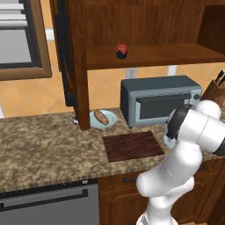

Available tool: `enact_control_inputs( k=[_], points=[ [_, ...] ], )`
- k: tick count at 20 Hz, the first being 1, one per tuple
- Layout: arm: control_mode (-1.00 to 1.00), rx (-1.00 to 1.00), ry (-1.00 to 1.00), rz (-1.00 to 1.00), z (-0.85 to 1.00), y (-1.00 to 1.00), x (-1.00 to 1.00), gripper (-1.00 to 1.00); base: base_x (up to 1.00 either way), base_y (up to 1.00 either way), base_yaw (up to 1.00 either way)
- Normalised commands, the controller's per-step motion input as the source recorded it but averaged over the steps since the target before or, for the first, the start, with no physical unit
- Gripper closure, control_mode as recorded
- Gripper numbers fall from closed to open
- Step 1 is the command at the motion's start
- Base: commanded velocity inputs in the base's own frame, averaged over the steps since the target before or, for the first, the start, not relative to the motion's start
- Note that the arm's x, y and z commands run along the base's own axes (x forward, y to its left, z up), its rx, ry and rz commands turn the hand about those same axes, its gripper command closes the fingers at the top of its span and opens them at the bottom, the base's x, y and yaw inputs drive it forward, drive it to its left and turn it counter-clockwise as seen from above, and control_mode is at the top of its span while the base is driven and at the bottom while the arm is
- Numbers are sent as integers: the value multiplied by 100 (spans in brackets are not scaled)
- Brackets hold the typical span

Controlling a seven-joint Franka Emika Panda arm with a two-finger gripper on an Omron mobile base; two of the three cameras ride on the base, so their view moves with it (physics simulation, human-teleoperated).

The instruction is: From the different types of pastries on the counter, select a croissant and place it on the cutting board. Then retrieve a jar of jam from the cabinet and place it alongside the croissant on the cutting board.

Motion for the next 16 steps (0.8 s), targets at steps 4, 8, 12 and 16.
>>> enact_control_inputs(
  k=[4, 8, 12, 16],
  points=[
    [-100, -1, 0, 0, -29, 0, 0, 100, 0, 0, 0],
    [-100, 0, 0, 0, -13, 0, 0, 100, 0, 0, 0],
    [-100, 0, -13, 0, 25, 0, 0, 100, 0, 0, 0],
    [-100, 0, -18, 0, 59, 14, -3, 100, 0, 0, 0]
  ],
)
